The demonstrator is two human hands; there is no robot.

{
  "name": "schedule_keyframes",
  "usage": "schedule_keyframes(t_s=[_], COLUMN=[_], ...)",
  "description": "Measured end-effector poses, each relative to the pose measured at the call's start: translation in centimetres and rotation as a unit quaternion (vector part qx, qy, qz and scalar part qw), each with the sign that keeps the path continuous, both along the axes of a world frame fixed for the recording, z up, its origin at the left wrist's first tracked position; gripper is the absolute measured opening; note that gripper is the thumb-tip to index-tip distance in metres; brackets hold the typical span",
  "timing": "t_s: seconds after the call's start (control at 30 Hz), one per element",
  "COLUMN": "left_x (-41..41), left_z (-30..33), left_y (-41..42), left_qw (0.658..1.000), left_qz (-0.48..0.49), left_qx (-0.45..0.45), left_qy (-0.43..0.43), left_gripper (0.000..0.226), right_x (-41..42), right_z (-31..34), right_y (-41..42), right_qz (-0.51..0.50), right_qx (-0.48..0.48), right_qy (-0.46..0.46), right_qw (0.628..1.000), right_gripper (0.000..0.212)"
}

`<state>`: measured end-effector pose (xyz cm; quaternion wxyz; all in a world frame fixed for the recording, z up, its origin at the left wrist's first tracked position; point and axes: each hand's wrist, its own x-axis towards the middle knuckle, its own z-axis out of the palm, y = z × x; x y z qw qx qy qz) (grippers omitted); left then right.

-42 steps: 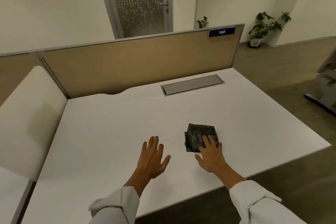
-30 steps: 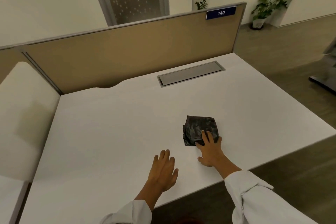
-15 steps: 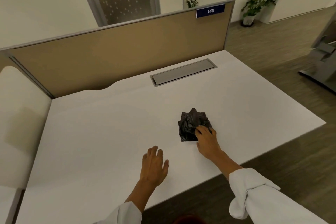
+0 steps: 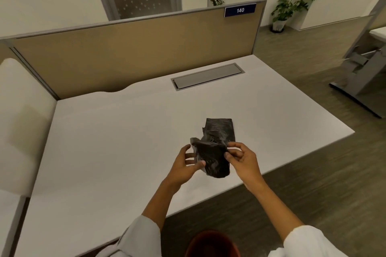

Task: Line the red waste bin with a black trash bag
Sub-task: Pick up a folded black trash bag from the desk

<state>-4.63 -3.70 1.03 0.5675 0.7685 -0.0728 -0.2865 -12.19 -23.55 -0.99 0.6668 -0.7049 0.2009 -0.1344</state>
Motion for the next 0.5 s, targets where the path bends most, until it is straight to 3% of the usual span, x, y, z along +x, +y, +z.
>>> schedule_keyframes(t_s=[0.13,0.27,0.43,0.5], left_x=[-2.0,-3.6,-4.3,-4.6], left_z=[-0.1,-0.5,-0.9,-1.1], left_y=[1.1,2.6,5.5,6.2], left_qw=[0.999,0.998,0.996,0.99], left_qz=[0.018,-0.007,-0.024,-0.079], left_qx=[-0.03,0.033,0.012,0.043], left_qy=[0.007,-0.058,-0.088,-0.11], left_gripper=[0.07,0.046,0.075,0.068], right_x=[-2.3,-4.1,-6.1,-6.6], right_z=[0.2,0.4,0.9,1.0], right_y=[1.8,3.4,4.4,4.6], right_qz=[0.018,0.047,0.095,0.103], right_qx=[0.081,0.071,0.074,0.09], right_qy=[-0.023,-0.025,-0.021,-0.022], right_qw=[0.996,0.996,0.992,0.99], right_gripper=[0.036,0.036,0.032,0.029])
